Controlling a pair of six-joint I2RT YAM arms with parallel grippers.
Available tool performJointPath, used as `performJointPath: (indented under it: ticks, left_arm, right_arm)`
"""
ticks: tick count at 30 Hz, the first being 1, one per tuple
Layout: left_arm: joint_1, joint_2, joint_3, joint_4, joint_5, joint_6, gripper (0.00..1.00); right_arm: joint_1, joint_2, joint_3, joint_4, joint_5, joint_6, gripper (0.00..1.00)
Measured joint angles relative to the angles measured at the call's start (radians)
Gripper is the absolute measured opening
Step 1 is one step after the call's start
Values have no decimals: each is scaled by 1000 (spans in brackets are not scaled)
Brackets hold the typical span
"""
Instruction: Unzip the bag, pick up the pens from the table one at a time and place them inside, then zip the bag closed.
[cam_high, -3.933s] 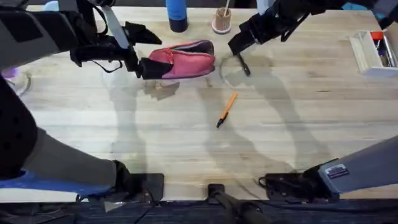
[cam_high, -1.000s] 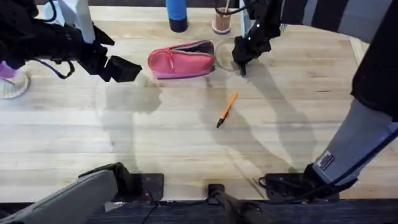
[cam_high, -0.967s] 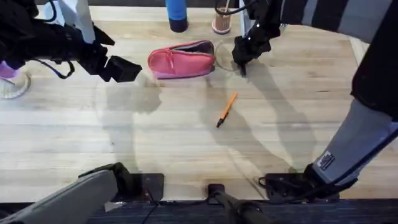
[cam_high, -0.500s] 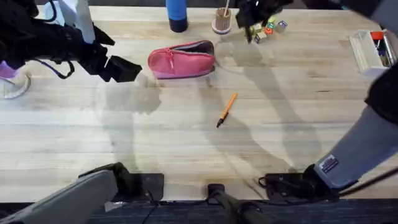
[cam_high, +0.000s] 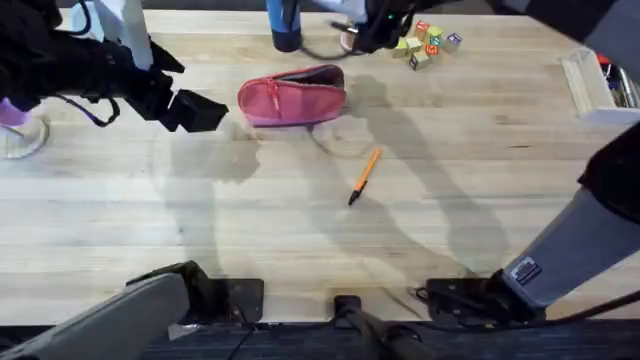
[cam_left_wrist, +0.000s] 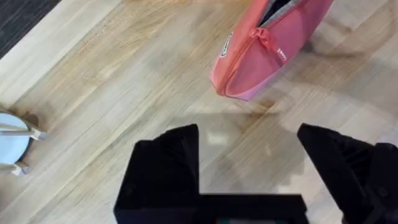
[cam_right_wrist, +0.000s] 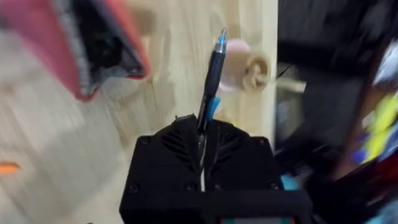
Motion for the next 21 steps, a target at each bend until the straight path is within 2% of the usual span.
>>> performJointPath:
  ticks: [5,11,12,21]
  left_arm:
    - [0,0,0,0,0,0,993]
    - [0,0,0,0,0,0,993]
    - [0,0,0,0,0,0,993]
    - [0,0,0,0,0,0,993]
  right_arm:
    - [36,0,0,0,1,-225,32]
    - [67,0,0,-16,-12,-362,32]
    - [80,0,0,-28,-57,-397,32]
    - [85,0,-15,-27,-173,-426,32]
